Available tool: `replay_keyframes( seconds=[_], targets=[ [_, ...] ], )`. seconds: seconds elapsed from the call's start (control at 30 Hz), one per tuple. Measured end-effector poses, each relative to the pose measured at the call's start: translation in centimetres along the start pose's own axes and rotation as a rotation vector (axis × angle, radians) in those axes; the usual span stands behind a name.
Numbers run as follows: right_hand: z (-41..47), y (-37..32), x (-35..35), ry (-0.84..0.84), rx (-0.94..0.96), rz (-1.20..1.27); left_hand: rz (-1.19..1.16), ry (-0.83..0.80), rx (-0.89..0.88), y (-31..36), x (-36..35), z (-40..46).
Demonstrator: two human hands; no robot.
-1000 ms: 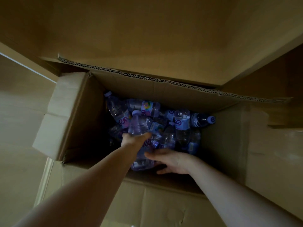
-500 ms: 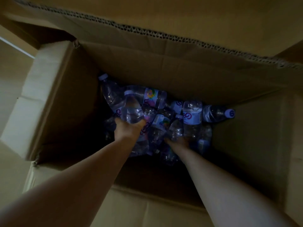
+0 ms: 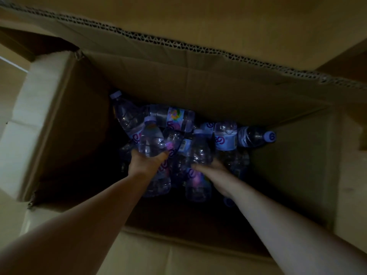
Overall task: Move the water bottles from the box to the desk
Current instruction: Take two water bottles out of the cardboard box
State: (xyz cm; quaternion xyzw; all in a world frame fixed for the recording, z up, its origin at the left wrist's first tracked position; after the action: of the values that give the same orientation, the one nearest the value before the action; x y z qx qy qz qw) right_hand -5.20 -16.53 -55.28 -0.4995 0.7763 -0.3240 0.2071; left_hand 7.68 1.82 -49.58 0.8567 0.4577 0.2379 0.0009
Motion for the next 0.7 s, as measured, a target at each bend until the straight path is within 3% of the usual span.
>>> replay_keyframes(
  seconds=[0.13,0.2,0.33,0.47,0.63,0.7],
  targets=[
    [0.9,-2.9,-3.0,-0.231,-0.033,-0.082,0.017,-0.002,-0.044,0.7,0.2,0.0],
    [1.5,-3.7,-4.1,-0.248,-0.008,-0.186,0.043,0.02,-0.06,0.8,0.4,0.2],
    [2.2,-5.4,-4.2,-0.143,0.108,-0.341,0.146,0.058,-0.072,0.6,0.8,0.3],
    [2.5,-6.9,-2.0,-0.074,0.205,-0.733,0.083,0.046,-0.045,-0.4,1.0,0.2],
    [1.8,-6.8,-1.1,0.118,0.293,-0.731,0.04,0.045,-0.046,-0.6,1.0,0.2],
    [1.7,-5.3,-1.3,0.09,0.254,-0.838,0.049,0.048,-0.062,-0.5,0.9,0.5]
  ],
)
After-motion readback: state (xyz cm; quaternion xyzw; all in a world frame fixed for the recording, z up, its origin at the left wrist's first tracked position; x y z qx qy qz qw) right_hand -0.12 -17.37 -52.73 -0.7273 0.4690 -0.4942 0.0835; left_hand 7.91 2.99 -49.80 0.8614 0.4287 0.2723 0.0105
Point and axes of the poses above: each hand's wrist, its own z-axis towards the middle knuckle, its own x-axis out of the back of the hand, y = z × x, the point moved 10 cm from there along z, towards the middle knuckle, and after that the axes turned 13 degrees about x, right-handed, at the moved point
